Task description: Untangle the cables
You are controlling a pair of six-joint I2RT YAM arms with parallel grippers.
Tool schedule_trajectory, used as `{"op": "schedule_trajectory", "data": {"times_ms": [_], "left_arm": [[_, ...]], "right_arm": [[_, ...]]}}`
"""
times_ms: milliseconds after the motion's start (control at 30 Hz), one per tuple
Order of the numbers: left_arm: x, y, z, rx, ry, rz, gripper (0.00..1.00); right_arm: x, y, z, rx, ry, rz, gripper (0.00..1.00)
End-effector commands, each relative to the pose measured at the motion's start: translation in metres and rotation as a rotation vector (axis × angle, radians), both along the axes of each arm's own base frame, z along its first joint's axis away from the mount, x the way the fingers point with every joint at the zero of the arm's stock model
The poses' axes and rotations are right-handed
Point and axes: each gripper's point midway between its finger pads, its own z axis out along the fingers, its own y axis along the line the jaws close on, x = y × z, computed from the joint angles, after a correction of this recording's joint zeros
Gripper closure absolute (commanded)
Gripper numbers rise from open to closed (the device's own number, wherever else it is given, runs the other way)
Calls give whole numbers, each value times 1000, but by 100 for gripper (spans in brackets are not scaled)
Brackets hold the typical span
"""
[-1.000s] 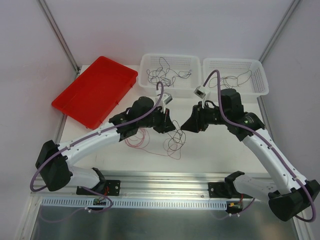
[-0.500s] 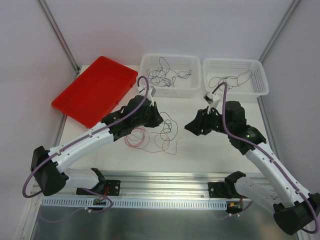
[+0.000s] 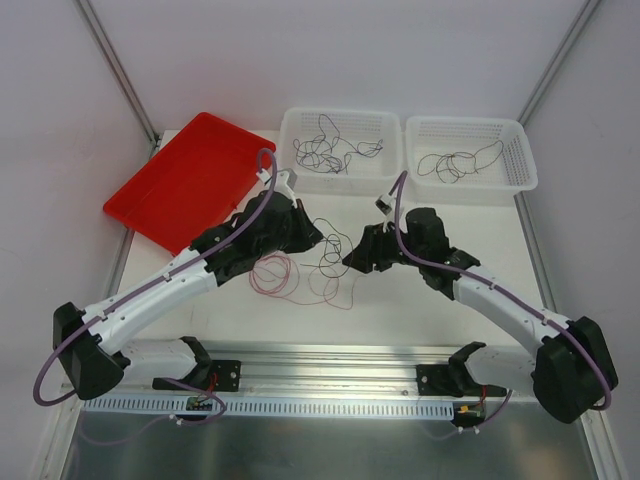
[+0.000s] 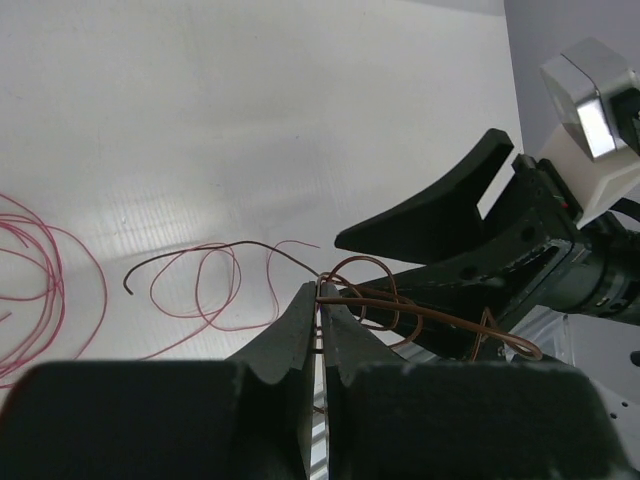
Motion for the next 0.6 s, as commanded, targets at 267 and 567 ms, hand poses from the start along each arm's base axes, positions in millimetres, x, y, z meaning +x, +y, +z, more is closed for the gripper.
{"op": "schedule_trajectory", "data": {"times_ms": [267, 567], "left_arm": [[-5, -2, 38, -114, -25, 20, 100], [5, 25, 48, -72, -122, 115, 100]], "right_arm": [[5, 50, 28, 144, -128, 187, 34], [-2, 51, 30, 147, -119, 215, 95]]}}
